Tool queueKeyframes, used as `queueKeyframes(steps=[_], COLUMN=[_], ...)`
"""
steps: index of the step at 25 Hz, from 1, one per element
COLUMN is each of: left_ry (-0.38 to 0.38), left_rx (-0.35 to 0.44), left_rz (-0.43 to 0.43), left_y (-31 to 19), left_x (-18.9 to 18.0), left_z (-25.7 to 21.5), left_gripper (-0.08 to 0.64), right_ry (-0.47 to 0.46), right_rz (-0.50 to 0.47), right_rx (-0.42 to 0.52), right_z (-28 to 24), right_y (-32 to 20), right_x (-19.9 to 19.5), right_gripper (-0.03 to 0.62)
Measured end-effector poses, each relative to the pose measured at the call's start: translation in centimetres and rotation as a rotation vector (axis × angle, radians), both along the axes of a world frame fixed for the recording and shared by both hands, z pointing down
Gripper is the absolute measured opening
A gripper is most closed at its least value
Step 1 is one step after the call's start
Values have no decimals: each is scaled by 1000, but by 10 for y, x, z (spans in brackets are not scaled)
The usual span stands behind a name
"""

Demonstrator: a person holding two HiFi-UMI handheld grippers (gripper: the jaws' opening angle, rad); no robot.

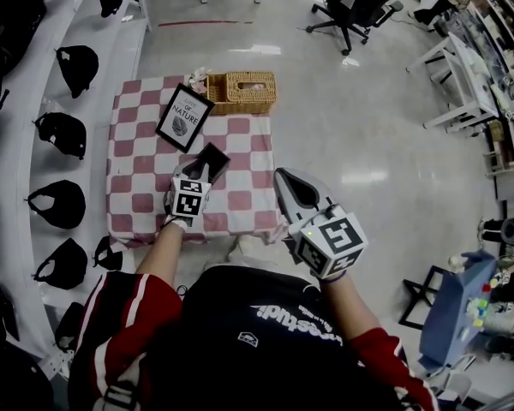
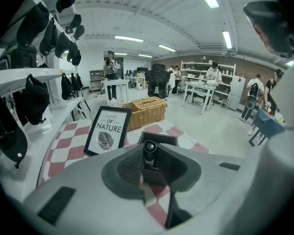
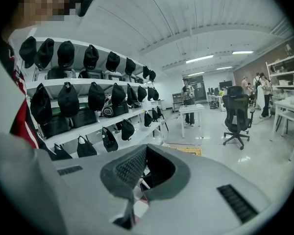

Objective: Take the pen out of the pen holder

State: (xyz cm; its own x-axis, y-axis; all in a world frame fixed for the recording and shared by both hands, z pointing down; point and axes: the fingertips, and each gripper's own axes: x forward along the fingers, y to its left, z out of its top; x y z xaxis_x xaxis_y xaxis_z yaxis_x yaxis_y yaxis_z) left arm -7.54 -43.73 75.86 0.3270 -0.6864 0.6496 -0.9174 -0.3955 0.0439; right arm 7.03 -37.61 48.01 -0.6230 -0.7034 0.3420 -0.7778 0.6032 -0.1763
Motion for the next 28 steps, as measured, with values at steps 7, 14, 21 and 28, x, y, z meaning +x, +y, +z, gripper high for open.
queueKeyframes(steps=[7, 14, 21, 28], left_ry=[4, 39, 84, 140], left_rx=[40, 106, 175, 199], left_rz=[-12, -41, -43, -37], left_y=[5, 15, 38, 68], left_x=[0, -8, -11, -15], left_z=[-22, -54, -94, -122], left_gripper=[74, 74, 74, 74], right_ry=[-6, -19, -21, -30], right_rz=[-7, -17, -21, -29], right_rx=[6, 15, 34, 62], right_z=[-10, -13, -22, -34], right_y=[10, 22, 43, 67], right_x=[-4, -15, -23, -36], right_gripper=[-3, -3, -3, -3])
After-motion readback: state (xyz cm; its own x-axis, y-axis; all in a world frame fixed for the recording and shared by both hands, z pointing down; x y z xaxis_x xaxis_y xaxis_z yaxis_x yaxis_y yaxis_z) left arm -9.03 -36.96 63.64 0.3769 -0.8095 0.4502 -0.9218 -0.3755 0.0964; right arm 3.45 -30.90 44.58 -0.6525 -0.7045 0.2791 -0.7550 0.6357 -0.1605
